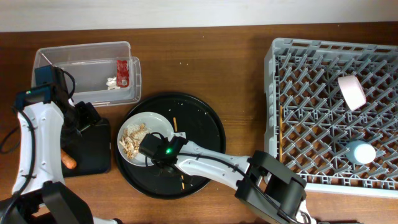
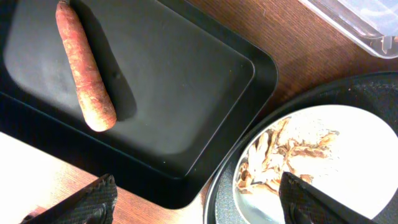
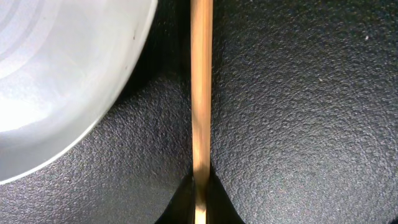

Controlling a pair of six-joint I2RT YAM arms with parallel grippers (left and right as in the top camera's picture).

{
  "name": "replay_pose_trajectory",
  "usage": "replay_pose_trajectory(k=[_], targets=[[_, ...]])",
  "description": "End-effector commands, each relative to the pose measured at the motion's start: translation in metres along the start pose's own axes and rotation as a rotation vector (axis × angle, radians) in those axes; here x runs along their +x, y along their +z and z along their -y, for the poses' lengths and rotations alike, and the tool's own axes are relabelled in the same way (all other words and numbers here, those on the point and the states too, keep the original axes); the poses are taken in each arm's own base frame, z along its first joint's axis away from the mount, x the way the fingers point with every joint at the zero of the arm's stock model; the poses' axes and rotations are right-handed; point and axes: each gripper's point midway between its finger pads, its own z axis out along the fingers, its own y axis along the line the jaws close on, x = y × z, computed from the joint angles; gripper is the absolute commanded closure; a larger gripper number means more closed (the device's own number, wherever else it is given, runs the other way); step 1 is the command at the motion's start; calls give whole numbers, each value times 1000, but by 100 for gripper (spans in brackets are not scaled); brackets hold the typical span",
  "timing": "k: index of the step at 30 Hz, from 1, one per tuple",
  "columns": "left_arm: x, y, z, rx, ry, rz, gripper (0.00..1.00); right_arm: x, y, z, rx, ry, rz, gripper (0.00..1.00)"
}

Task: Sort waste into correct bins and load items into the dishwasher rack
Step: 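Grasp the second wooden chopstick with the right gripper, then insert the second chopstick into the rack's left edge with the right gripper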

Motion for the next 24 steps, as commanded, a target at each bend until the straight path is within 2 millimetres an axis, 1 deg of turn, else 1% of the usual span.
replay_pose_trajectory(k=[1, 2, 5, 7, 8, 9, 11, 12, 13, 14, 15, 18, 19, 21, 23, 24], targets=[[-1, -3, 1, 6, 15, 7, 17, -2, -1, 11, 6, 47, -22, 96], [-1, -3, 1, 6, 15, 7, 17, -10, -8, 17, -1, 66, -13, 96], [-1, -3, 1, 6, 15, 7, 17, -32, -34, 36, -22, 44, 18, 96], [0, -3, 1, 7, 15, 7, 17, -52, -60, 56, -41, 12, 56, 96], [0, -3, 1, 6, 15, 7, 17, -65, -82, 76, -46, -14, 89, 96], [0, -3, 1, 7, 15, 7, 17, -71, -94, 90, -47, -28, 105, 96], [0, -3, 1, 6, 15, 6, 17, -81, -126, 132, -36, -21, 132, 96], [0, -3, 1, 6, 15, 4, 17, -85, -140, 156, -26, -8, 145, 96], [1, -3, 1, 9, 15, 2, 17, -86, -155, 184, -13, 10, 155, 96], [1, -3, 1, 9, 15, 2, 17, -85, -165, 211, 7, 30, 156, 96], [1, -3, 1, 9, 15, 2, 17, -82, -172, 243, 36, 54, 140, 96], [3, -3, 3, 22, 15, -10, 17, -68, -167, 301, 94, 107, 34, 96], [5, -3, 6, 41, 15, -17, 17, -67, -164, 311, 100, 132, 22, 96], [7, -3, 13, 59, 27, -23, 17, -67, -159, 323, 109, 163, 1, 96], [11, -4, 25, 63, 68, -23, 17, -65, -150, 332, 115, 185, -28, 96], [14, -5, 32, 66, 92, -23, 17, -64, -142, 333, 114, 188, -42, 96]])
